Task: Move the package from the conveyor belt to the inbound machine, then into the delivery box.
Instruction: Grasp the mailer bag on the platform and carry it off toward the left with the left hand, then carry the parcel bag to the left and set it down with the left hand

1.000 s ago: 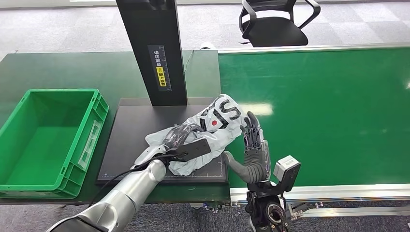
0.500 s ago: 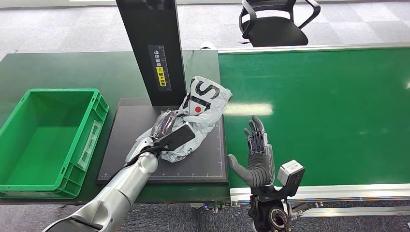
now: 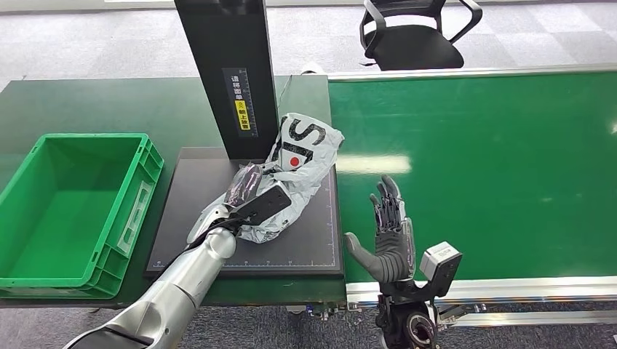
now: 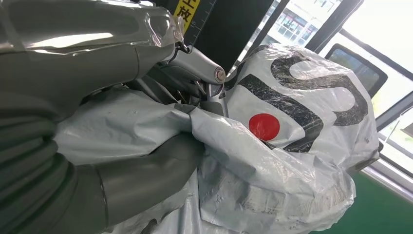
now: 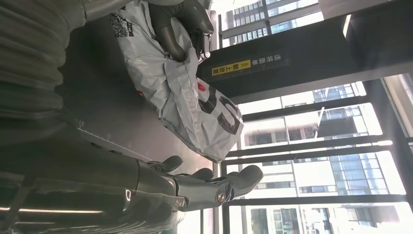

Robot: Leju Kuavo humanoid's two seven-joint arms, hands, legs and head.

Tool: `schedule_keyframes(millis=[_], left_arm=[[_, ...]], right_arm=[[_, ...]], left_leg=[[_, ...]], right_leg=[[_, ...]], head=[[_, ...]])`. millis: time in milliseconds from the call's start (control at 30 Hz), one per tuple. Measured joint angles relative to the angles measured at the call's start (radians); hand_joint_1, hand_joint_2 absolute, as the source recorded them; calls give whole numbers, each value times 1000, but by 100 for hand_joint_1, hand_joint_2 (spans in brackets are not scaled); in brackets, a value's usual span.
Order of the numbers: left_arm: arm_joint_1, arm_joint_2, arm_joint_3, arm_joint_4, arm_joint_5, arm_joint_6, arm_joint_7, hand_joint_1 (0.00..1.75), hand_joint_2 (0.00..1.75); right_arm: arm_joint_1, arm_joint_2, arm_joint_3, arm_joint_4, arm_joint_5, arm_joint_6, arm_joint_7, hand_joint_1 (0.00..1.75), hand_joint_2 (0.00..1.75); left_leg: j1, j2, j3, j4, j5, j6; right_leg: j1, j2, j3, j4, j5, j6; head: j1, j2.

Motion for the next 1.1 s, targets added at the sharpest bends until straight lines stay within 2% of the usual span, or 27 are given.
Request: schedule_keyframes(millis=[167,333,433,500,567,633,733,833,967,1100], left_arm=[[22,30,17,-85,63,56,-27,175,175],[96,119,71,-321,96,33,15,175,175],[182,189,132,-488,120,48,44,175,175],[259,273,222,-611,219,43,42,175,175],[328,359,368,-712,319,-34,6,175,175],[373,409,518,-786,333,-121,-26,175,175],[433,432,664,-883,307,-167,-37,175,175],[494,432,750,-961,307,-170,-38,175,175],[546,430,819,-1028,328,-177,-38,175,175],[559,431,851,-1064,333,-195,-25,175,175]], right_arm=[[27,0,-5,-21,5,-8,-1,0,175],[67,0,-13,-52,12,-12,-3,0,175],[82,1,-16,-63,13,-18,-4,0,175],[94,2,-24,-69,13,-19,-4,0,175],[110,4,-40,-78,13,-9,-6,0,175],[121,8,-55,-86,15,6,-5,0,175],[121,19,-64,-93,21,21,-2,0,175],[120,28,-68,-94,25,28,0,0,175],[114,35,-72,-94,25,31,1,0,175],[113,39,-77,-94,25,35,2,0,175]], left_leg=[[0,1,-1,0,0,0],[0,3,-1,-1,0,0],[0,7,-3,-2,-1,-1],[1,14,1,-3,-3,-3],[1,20,4,-3,-4,-5],[2,16,3,-3,-4,-6],[2,11,1,-3,-3,-6],[2,11,1,-3,-4,-5],[2,9,1,-3,-4,-5],[2,8,2,-3,-4,-6]], right_leg=[[0,0,0,0,0,0],[1,2,-3,1,0,0],[1,6,-2,2,0,-1],[1,13,-3,3,-1,-2],[1,19,-6,3,-2,-3],[2,16,-8,3,-3,-4],[2,10,-5,3,-5,-5],[2,10,-5,2,-5,-5],[2,9,-5,2,-5,-5],[2,8,-4,2,-5,-5]], head=[[0,0],[0,0],[1,0],[1,0],[-1,0],[-2,0],[-2,0],[-2,0],[-2,0],[-2,0]])
